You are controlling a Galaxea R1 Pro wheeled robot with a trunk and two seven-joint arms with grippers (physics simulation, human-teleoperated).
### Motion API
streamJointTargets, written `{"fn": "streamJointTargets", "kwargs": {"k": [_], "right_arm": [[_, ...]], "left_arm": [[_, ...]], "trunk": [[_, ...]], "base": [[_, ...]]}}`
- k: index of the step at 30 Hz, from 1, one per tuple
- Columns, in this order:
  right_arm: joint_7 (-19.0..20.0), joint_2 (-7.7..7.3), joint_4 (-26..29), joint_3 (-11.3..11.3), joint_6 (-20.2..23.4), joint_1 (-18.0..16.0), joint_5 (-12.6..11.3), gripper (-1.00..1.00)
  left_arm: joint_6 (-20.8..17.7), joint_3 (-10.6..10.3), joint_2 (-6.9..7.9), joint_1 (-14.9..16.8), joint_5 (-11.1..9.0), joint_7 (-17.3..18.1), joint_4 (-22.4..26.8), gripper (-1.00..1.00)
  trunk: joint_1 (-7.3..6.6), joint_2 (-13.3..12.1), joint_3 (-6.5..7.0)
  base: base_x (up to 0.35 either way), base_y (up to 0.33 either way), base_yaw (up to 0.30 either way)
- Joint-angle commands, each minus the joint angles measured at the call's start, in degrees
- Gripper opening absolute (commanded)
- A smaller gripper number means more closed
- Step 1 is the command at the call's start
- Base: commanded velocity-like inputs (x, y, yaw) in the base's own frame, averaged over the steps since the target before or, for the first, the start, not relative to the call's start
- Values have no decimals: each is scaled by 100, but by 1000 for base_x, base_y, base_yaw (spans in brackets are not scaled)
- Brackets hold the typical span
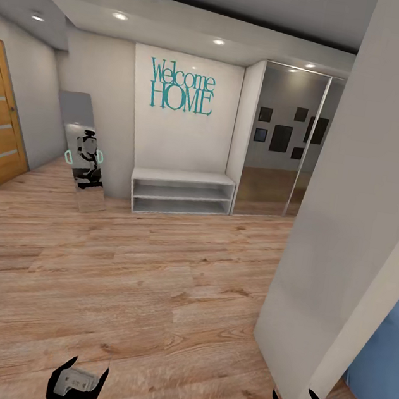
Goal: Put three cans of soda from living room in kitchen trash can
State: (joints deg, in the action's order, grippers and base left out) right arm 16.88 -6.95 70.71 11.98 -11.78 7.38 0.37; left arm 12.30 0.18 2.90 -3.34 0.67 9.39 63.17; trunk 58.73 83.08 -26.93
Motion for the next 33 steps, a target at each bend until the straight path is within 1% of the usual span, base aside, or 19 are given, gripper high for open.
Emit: {"fn": "streamJointTargets", "kwargs": {"k": [1, 6, 11, 23, 33], "right_arm": [[0, 0, -1, -1, 0, 0, 0, 100], [0, 0, -3, -2, 0, 0, -1, 100], [0, 0, -13, -6, 0, 0, -2, 100], [0, 6, -81, -15, 0, 0, -4, 100], [-2, 2, -195, -87, 0, 0, -2, 100]], "left_arm": [[-2, 0, 0, 0, 1, 0, -3, 100], [-6, 0, -4, 0, 3, 5, -14, 100], [-21, 0, -12, 0, 7, 5, -16, 100], [-18, -6, -18, 0, -3, 3, -15, 100], [-10, -17, -18, 0, -5, 10, 1, 100]], "trunk": [[0, 0, 0], [0, 0, 0], [0, 0, 0], [0, 0, 0], [0, 0, 0]], "base": [[-68, 0, 0], [-146, 0, 0], [-239, 0, 0], [-306, 0, 0], [-318, 0, 0]]}}
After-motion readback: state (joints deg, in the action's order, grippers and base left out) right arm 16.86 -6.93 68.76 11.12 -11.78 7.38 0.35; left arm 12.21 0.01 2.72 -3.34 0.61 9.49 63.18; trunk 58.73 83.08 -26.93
